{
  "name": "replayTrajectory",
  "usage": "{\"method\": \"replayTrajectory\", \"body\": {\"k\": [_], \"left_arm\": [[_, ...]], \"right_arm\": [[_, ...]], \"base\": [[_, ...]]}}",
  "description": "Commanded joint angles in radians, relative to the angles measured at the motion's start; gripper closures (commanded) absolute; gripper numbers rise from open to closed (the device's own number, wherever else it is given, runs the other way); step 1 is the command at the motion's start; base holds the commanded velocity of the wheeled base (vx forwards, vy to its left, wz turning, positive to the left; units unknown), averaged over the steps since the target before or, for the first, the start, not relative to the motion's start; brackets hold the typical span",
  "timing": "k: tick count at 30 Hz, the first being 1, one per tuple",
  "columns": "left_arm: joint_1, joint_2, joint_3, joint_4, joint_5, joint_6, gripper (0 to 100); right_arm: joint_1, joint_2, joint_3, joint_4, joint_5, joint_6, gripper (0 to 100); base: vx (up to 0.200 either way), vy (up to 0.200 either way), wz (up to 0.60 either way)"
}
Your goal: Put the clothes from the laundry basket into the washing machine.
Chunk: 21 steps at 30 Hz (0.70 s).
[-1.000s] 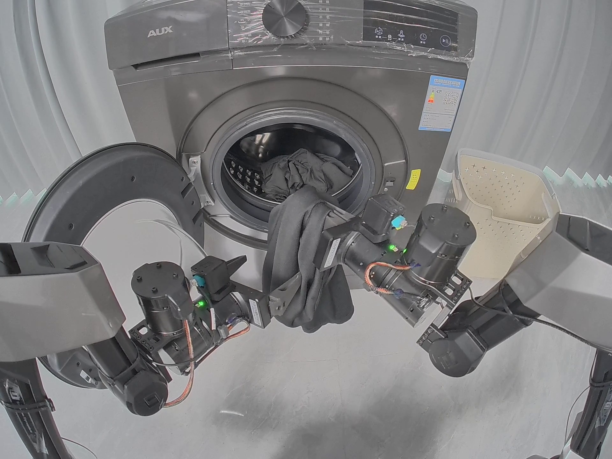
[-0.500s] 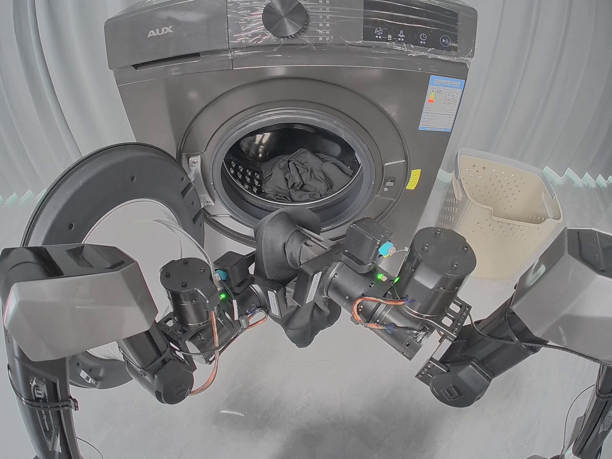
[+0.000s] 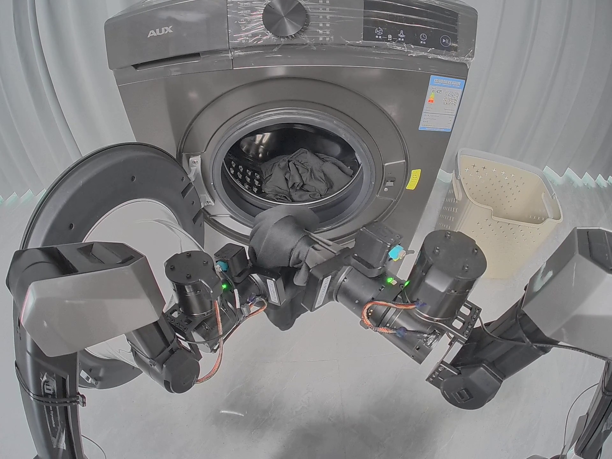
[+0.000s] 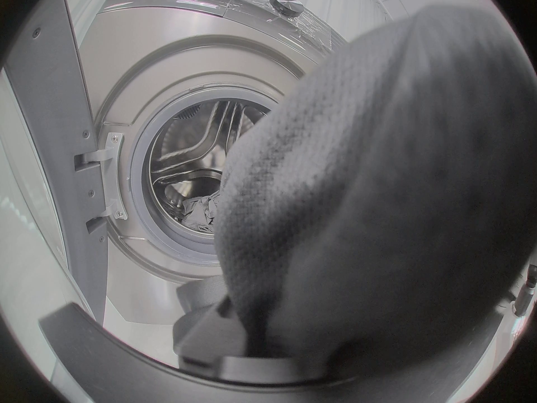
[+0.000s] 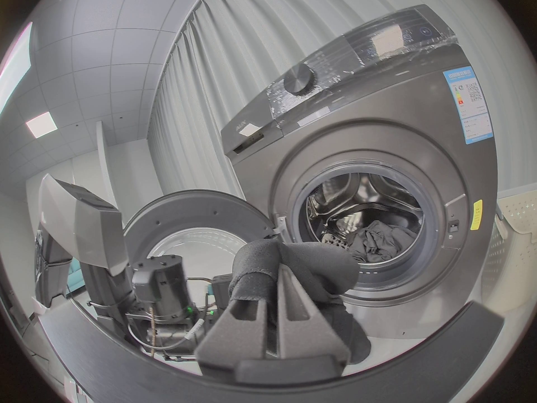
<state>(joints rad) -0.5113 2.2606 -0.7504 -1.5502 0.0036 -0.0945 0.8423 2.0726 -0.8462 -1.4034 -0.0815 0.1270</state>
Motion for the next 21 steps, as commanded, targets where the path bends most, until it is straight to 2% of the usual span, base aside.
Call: {"method": "replayTrajectory", "body": {"k": [1, 2, 7, 11, 21], "left_arm": [[0.000, -0.010, 0.003, -0.002, 0.001, -0.004, 100], [0.000, -0.027, 0.013, -0.002, 0.001, -0.004, 100], [-0.003, -0.069, 0.022, -0.002, 0.012, -0.005, 100], [-0.009, -0.092, 0.025, -0.002, 0.022, -0.010, 100], [-0.013, -0.112, 0.034, -0.002, 0.024, -0.011, 100]], "right_arm": [[-0.028, 0.003, 0.002, 0.004, -0.003, 0.005, 100], [-0.057, 0.006, 0.006, 0.011, -0.014, 0.005, 100], [-0.092, 0.006, 0.045, 0.034, -0.035, 0.013, 100], [-0.092, 0.008, 0.090, 0.024, -0.035, 0.013, 100], [-0.080, -0.003, 0.087, 0.021, -0.034, 0.016, 100]], "base": [[0.000, 0.000, 0.00], [0.000, 0.000, 0.00], [0.000, 0.000, 0.00], [0.000, 0.000, 0.00], [0.000, 0.000, 0.00]]}}
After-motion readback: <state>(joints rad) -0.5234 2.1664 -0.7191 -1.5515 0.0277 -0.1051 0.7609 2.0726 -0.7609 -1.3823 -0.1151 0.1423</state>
